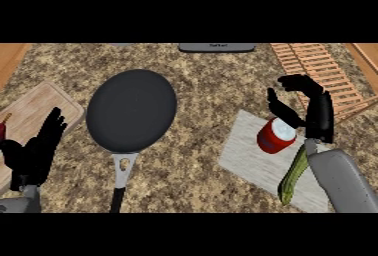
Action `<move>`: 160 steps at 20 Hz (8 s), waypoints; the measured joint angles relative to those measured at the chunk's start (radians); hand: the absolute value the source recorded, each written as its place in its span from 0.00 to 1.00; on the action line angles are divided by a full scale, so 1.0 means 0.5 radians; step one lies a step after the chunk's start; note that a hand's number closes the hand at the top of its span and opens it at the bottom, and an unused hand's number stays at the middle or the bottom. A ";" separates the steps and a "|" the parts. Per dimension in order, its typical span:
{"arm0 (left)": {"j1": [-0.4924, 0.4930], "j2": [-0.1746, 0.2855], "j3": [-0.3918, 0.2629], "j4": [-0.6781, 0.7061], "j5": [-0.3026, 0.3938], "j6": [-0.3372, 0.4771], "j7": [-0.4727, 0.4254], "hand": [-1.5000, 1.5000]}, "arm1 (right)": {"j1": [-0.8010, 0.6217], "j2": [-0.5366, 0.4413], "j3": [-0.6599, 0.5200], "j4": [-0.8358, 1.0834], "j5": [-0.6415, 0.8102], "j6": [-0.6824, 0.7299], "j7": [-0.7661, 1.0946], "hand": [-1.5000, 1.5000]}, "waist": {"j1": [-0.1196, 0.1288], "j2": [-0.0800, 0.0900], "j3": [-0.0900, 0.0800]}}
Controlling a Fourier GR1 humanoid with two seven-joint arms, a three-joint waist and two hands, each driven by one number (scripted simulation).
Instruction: Pick the can from the placemat and place it in the tiered shelf
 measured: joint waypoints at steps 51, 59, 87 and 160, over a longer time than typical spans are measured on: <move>0.156 -0.013 0.119 -0.203 -0.034 -0.194 0.192 0.50 | -0.023 -0.048 0.381 -0.319 1.409 1.901 1.906 0.00 | 0.025 0.001 0.013; 0.150 -0.083 0.150 -0.206 -0.118 -0.226 0.205 0.50 | -0.003 0.027 0.225 -0.166 1.542 1.865 1.759 0.00 | 0.029 -0.006 0.007; 0.036 -0.171 0.222 -0.195 -0.223 -0.365 0.215 0.50 | -0.685 0.405 -0.375 0.372 2.099 1.431 2.176 1.00 | 0.159 0.049 0.013; 0.050 -0.189 0.328 -0.159 -0.255 -0.373 0.238 0.50 | -1.928 -0.041 -1.804 1.175 3.627 0.999 2.221 0.00 | 0.053 0.014 0.013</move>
